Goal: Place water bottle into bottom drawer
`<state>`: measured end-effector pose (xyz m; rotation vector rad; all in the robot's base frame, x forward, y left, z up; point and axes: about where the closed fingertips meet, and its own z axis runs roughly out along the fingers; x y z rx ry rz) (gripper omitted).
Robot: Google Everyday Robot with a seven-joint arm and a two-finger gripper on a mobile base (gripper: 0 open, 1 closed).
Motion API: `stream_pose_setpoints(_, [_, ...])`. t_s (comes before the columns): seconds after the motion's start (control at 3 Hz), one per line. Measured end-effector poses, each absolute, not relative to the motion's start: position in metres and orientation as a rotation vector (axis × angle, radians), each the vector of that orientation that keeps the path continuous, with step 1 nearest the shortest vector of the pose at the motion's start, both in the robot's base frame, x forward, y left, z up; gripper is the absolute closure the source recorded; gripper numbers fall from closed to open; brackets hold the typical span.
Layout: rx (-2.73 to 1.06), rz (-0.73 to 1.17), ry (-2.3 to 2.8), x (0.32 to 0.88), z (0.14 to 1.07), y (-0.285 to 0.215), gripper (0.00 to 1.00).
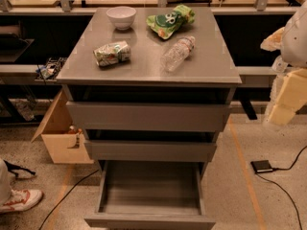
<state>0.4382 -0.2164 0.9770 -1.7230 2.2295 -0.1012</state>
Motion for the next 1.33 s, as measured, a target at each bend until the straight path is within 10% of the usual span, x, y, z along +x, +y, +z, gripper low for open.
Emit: stream_pose_setpoints(1.33, [-1.350,-0.078,2.285,0.503,0.972,-0.189,0.00])
